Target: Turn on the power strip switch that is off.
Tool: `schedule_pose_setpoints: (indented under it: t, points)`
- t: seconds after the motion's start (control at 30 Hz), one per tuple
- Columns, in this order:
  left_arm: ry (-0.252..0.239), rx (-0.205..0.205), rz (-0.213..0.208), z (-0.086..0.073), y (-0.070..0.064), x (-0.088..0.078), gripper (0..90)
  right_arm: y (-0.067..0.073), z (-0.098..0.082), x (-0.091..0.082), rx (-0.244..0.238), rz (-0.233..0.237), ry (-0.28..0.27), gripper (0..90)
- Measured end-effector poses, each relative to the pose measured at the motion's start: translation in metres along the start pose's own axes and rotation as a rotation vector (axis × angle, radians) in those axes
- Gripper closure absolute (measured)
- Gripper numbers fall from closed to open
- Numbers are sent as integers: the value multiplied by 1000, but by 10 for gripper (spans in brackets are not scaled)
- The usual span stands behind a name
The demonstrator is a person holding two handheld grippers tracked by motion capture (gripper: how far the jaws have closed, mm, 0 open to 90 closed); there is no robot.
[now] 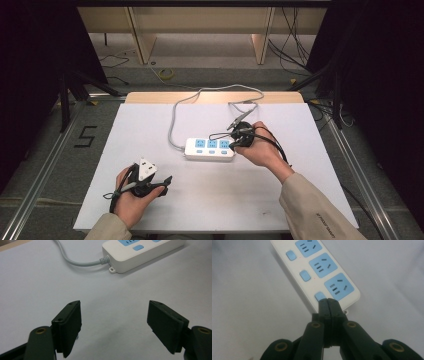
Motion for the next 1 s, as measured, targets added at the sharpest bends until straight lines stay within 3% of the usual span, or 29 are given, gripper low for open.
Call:
schedule_pose_setpoints:
  t: [1.0]
  points:
    - [-6,-1,0,0,0,1,276,5,15,14,-9,0,30,900]
Point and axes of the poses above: each handheld gripper's, and its own axes: x roughly forward along the jaws, z roughly out of its top, y roughly to its left, the point moved 2 cm from there along x, roughly forward along the jaws, and after that the axes turned 1 degree about -z, right-handed, at the moved point
